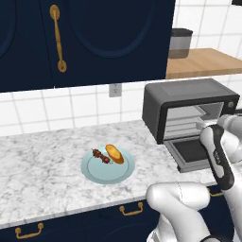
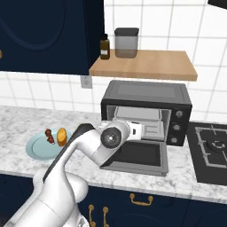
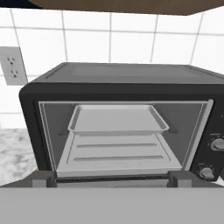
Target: Pick up the kebab skewer and baguette bread, and place them inside the toaster oven. Close the toaster oven door and start by setting the timer.
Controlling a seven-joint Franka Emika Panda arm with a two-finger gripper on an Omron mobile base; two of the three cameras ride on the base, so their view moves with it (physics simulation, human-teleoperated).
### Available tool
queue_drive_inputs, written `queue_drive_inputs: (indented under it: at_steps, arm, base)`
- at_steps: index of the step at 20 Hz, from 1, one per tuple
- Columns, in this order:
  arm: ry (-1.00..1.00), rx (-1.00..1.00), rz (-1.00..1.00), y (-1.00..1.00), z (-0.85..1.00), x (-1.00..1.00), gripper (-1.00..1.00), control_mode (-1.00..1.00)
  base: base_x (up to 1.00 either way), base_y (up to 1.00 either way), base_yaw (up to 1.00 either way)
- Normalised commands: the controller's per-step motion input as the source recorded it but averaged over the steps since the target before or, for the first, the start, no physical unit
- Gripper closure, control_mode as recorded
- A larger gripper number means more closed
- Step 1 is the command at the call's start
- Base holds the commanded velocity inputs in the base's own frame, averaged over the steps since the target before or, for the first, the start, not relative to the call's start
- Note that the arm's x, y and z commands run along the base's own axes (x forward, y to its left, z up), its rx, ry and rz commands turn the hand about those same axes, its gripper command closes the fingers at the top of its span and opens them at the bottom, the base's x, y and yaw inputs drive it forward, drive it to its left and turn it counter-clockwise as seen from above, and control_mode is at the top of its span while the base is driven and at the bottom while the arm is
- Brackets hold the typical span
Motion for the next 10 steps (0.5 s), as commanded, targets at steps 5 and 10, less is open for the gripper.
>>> queue_drive_inputs:
  at_steps: [5, 10]
  arm:
    - [0.0, 0.0, 0.0, -0.2, -0.13, 0.33, -1.0, -1.0]
    - [0.0, 0.0, 0.0, 0.0, -0.06, 0.22, -1.0, -1.0]
  base:
    - [0.0, 0.0, 0.0]
    - [0.0, 0.0, 0.0]
